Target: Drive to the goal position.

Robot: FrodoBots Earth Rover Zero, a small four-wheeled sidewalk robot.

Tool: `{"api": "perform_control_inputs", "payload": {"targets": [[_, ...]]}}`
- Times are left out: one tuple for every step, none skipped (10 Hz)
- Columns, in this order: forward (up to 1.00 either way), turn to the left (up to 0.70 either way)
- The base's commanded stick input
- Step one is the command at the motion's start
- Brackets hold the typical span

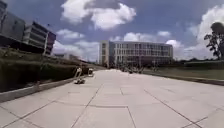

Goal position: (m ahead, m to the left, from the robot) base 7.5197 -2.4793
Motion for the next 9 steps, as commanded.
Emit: {"api": "perform_control_inputs", "payload": {"targets": [[0.50, 0.00], [0.50, 0.00], [0.50, 0.00], [0.50, 0.00], [0.50, 0.00], [0.50, 0.00], [0.50, 0.00], [0.50, 0.00], [0.50, 0.00]]}}
